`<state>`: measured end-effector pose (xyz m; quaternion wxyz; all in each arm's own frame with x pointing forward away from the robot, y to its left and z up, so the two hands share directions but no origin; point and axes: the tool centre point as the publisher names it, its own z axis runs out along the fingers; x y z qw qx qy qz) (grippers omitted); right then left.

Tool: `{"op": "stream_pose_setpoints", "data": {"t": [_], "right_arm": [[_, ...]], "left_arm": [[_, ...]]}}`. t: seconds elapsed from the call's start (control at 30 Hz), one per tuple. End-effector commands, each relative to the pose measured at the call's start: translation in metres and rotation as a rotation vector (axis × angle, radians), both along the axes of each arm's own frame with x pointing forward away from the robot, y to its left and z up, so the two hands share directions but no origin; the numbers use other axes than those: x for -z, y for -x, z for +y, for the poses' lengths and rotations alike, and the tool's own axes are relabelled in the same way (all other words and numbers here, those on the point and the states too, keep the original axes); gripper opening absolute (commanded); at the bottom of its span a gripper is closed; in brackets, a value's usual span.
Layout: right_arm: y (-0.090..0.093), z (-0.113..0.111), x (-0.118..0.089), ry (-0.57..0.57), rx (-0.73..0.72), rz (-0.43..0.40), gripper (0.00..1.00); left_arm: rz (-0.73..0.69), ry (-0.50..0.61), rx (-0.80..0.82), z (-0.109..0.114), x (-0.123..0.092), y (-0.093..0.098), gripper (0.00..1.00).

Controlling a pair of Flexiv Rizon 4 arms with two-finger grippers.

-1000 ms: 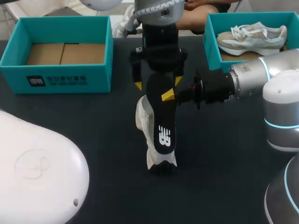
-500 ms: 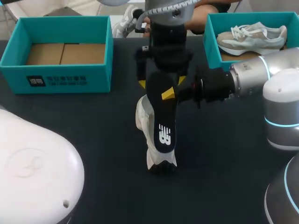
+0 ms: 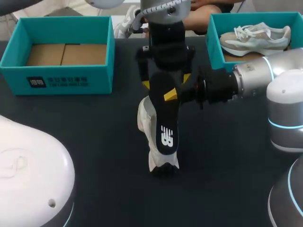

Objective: Take the shoe out of the shoebox, open the shoe tongue, remove and reinsert the insole, then place the shoe into the shoebox

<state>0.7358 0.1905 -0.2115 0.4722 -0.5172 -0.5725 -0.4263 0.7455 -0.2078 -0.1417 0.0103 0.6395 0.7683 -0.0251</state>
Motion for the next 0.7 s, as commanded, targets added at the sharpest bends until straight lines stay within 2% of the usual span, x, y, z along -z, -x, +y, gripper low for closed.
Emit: {"op": "stream_pose_setpoints", "data": {"t": [0.03,0.3,0.43,0.7], "right_arm": [[0.003,0.0,-0.001,0.004,0.006,-0.001,0.0],[0.004,-0.001,-0.001,0.006,0.011,0.002,0.0],[0.005,0.0,-0.002,0.004,0.01,0.002,0.0],[0.006,0.0,-0.001,-0.003,0.013,0.002,0.0]], "left_arm": [[-0.085,0.326,0.056,0.027,0.0,0.008,1.0],[-0.153,0.518,0.114,0.035,0.0,0.015,1.0],[-0.143,0.687,0.077,0.044,0.003,0.013,1.0],[-0.157,0.934,0.026,0.062,0.009,0.012,1.0]]}}
